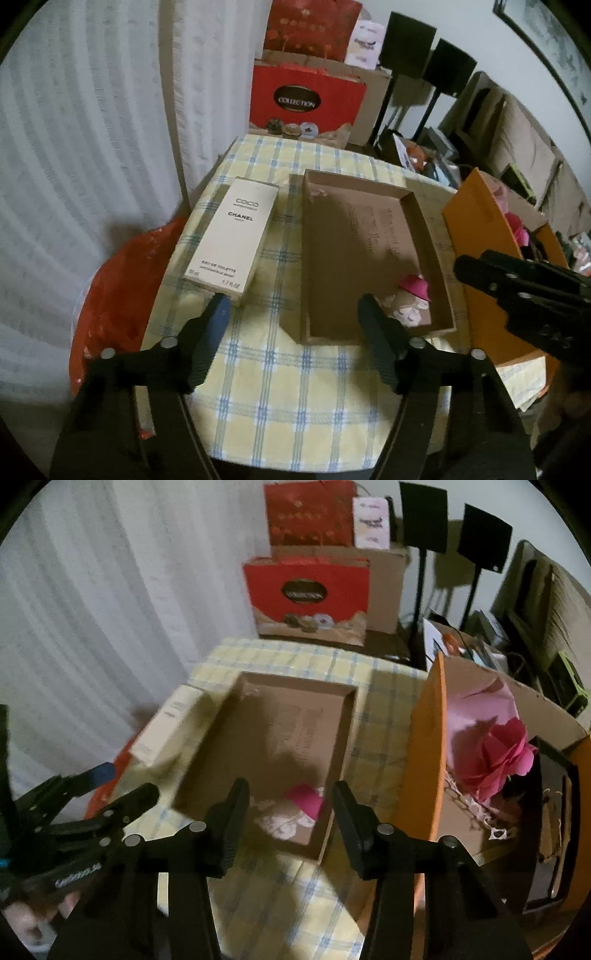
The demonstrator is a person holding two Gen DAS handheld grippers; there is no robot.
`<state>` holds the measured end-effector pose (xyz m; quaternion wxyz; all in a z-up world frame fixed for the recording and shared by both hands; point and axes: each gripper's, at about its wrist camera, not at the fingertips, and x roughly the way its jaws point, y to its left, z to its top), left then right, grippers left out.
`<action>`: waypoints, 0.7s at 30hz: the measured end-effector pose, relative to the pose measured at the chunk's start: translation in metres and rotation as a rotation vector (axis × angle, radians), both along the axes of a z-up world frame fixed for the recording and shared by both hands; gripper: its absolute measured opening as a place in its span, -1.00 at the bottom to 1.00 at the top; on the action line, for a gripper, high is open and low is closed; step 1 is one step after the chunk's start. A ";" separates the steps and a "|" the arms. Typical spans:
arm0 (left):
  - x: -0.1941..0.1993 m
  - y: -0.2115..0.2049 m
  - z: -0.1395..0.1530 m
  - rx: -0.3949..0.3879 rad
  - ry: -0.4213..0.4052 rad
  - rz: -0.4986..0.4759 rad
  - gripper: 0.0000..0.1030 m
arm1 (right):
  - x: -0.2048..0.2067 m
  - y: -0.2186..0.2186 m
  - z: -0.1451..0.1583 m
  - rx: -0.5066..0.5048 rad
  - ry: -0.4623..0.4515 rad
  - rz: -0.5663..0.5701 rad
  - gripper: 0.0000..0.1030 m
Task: Organize objects
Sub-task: 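Grasp the cardboard tray's rim with the left gripper while the right gripper grasps it too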
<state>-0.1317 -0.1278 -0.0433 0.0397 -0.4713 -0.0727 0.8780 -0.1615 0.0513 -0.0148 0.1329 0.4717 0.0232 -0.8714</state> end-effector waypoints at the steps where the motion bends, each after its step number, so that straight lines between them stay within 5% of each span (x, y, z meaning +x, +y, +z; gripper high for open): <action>1: -0.004 0.002 -0.004 -0.005 -0.006 -0.001 0.21 | -0.003 -0.001 -0.004 0.009 -0.004 -0.007 -0.09; 3: -0.010 0.005 -0.011 -0.013 -0.020 -0.009 0.08 | -0.009 -0.005 -0.013 0.028 -0.013 -0.021 -0.14; 17: -0.030 0.015 -0.037 -0.019 -0.065 -0.029 0.03 | -0.038 -0.015 -0.059 0.146 -0.061 -0.138 -0.15; 21: -0.033 0.013 -0.043 -0.019 -0.079 -0.021 -0.18 | -0.040 -0.017 -0.069 0.160 -0.072 -0.138 -0.07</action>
